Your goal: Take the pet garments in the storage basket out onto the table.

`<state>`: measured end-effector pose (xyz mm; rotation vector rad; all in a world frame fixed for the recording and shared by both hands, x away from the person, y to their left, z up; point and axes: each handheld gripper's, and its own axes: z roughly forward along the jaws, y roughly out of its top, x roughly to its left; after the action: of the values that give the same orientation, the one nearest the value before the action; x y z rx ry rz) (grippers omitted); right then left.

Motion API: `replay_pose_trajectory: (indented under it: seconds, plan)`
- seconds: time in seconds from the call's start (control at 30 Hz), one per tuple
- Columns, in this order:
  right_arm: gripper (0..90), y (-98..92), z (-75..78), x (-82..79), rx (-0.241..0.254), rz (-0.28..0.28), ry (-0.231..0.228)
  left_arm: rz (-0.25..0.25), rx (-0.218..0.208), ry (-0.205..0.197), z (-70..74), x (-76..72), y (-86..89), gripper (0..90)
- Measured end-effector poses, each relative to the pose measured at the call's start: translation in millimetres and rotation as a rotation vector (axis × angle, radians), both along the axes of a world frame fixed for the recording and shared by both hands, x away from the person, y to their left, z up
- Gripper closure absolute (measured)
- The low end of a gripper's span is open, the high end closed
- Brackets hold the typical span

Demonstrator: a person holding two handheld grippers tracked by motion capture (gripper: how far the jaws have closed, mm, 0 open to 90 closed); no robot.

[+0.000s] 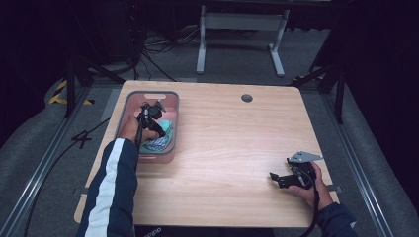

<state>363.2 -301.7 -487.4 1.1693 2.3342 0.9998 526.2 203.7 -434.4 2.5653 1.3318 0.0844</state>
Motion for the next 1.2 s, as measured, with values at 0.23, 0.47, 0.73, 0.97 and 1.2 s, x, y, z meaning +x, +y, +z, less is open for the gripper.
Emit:
replay_pose_trajectory:
  seconds: [0.23,0.47,0.73,0.97,1.2]
  plan:
    - [6.2,-0.1,-0.1,0.2,-0.002,0.003,-0.001,-0.001,-0.012,-0.018,1.0,-0.8,2.0,64.2]
    - [6.2,-0.1,-0.1,0.2,-0.002,0.003,-0.001,0.018,0.012,-0.064,6.5,-3.2,3.0,66.6]
    - [6.2,-0.1,-0.1,0.2,-0.002,0.003,-0.001,0.041,-0.039,-0.138,26.9,-9.0,17.8,66.6]
    - [6.2,0.0,0.0,0.0,0.0,0.001,0.0,0.063,-0.099,-0.213,47.5,-17.9,28.6,66.6]
    - [6.2,0.1,0.0,-0.1,0.001,0.0,0.0,0.068,-0.153,-0.282,67.0,-26.3,30.6,66.6]
